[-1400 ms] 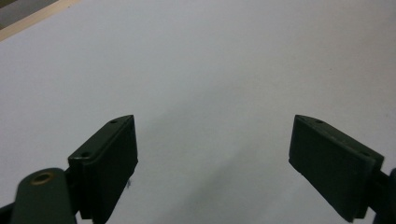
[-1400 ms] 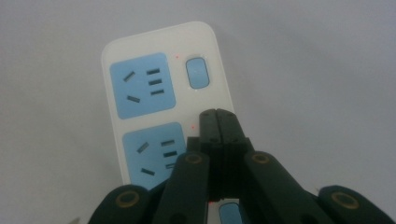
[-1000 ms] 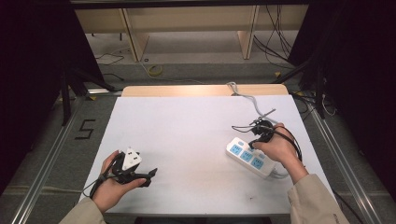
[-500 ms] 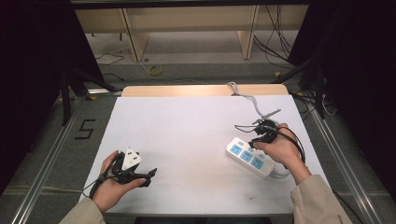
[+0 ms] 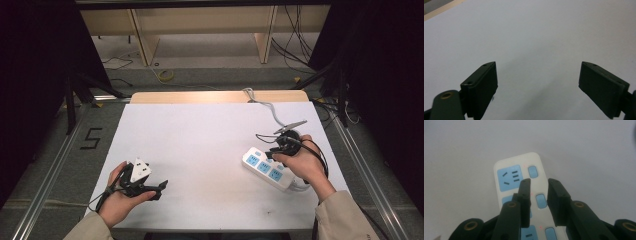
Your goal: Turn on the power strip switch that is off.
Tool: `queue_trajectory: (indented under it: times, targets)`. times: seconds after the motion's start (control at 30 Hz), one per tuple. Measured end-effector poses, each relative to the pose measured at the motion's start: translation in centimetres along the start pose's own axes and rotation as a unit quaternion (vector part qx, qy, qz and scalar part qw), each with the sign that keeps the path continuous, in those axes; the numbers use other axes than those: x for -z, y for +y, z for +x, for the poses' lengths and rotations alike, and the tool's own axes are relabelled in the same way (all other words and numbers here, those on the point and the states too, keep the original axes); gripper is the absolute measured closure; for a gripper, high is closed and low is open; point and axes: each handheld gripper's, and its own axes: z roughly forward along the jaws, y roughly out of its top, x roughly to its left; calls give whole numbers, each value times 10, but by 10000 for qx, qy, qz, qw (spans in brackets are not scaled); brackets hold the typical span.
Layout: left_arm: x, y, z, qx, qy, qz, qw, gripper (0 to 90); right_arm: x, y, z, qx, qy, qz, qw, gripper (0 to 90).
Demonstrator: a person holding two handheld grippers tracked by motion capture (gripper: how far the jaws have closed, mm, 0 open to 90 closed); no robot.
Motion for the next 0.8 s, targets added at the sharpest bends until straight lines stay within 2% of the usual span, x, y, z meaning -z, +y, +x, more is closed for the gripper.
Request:
queue_trajectory:
  times: [0.53, 0.8]
  targets:
    - [0, 0, 0, 10, 1, 17, 10000, 152, 8, -14, 4, -48, 43, -507, 9987, 655]
    - [0, -1, 0, 13, 2, 20, 10000, 153, 13, -22, 3, -101, 101, -789, 9968, 622]
